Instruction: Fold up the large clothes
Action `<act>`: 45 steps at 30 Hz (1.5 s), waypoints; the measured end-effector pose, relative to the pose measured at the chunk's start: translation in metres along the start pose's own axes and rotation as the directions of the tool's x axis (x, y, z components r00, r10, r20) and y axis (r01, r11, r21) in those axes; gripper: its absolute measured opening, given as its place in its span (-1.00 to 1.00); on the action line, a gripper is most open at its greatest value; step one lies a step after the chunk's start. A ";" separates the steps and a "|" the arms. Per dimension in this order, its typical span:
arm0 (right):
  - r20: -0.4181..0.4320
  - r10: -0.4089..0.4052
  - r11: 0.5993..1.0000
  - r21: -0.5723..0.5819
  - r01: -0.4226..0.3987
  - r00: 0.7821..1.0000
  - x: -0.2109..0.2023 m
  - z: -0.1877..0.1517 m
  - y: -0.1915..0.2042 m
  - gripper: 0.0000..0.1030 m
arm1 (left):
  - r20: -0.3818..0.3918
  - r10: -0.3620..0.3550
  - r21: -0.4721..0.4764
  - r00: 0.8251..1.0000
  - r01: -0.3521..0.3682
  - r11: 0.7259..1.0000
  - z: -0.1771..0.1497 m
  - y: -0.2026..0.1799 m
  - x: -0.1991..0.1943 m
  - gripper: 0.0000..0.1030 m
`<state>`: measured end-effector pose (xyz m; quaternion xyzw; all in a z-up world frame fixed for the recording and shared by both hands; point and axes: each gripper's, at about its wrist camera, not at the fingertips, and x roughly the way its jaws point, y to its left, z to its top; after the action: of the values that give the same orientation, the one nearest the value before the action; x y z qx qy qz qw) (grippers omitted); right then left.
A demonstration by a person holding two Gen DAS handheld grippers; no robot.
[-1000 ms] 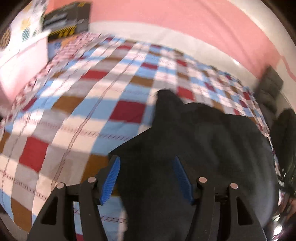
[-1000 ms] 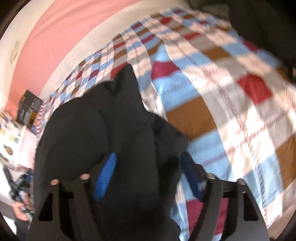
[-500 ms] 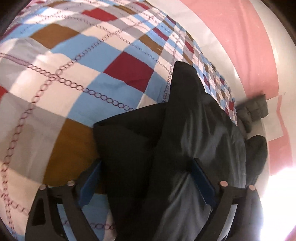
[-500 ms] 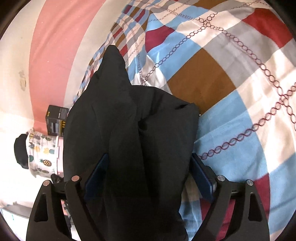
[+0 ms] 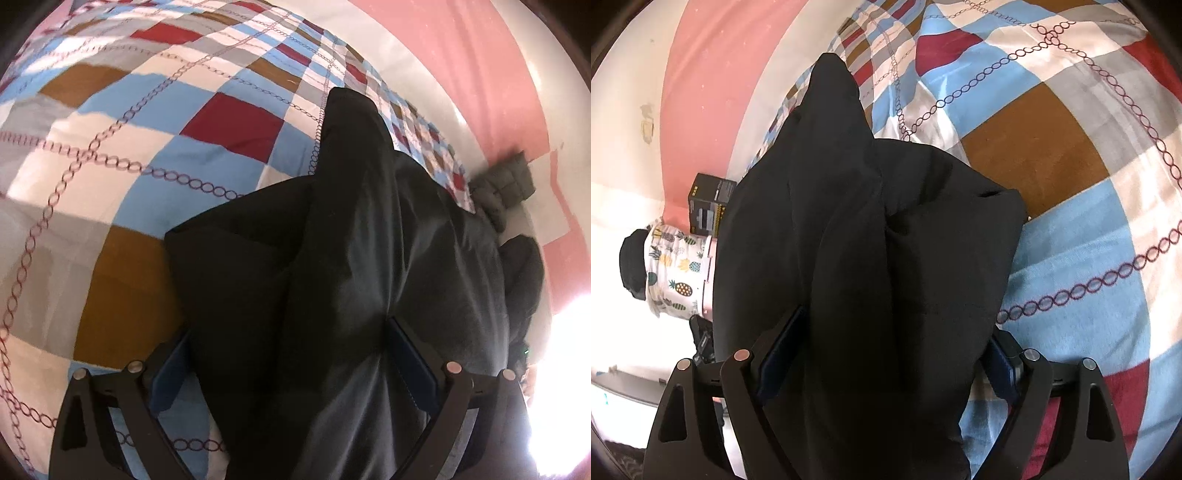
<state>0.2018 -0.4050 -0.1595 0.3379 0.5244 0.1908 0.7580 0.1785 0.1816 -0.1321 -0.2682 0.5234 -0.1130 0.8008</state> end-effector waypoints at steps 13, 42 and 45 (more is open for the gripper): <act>0.026 -0.089 0.992 -0.083 0.091 0.996 -0.009 -0.005 0.033 -0.15 | 0.011 0.090 0.070 0.996 -0.091 0.993 -0.001 -0.035 -0.008 -0.04; 0.193 -0.008 0.948 -0.310 0.069 0.981 -0.018 0.058 0.213 -0.34 | 0.319 0.074 0.192 0.945 -0.141 0.971 0.107 -0.094 -0.144 -0.38; 0.184 -0.005 0.944 -0.325 0.065 0.983 0.004 0.078 0.230 -0.34 | 0.349 0.104 0.188 0.932 -0.178 0.966 0.135 -0.089 -0.145 -0.39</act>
<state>0.2902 -0.2663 0.0192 0.2131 0.4201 0.2307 0.8514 0.2471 0.2170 0.0712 -0.1565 0.3818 -0.0638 0.9087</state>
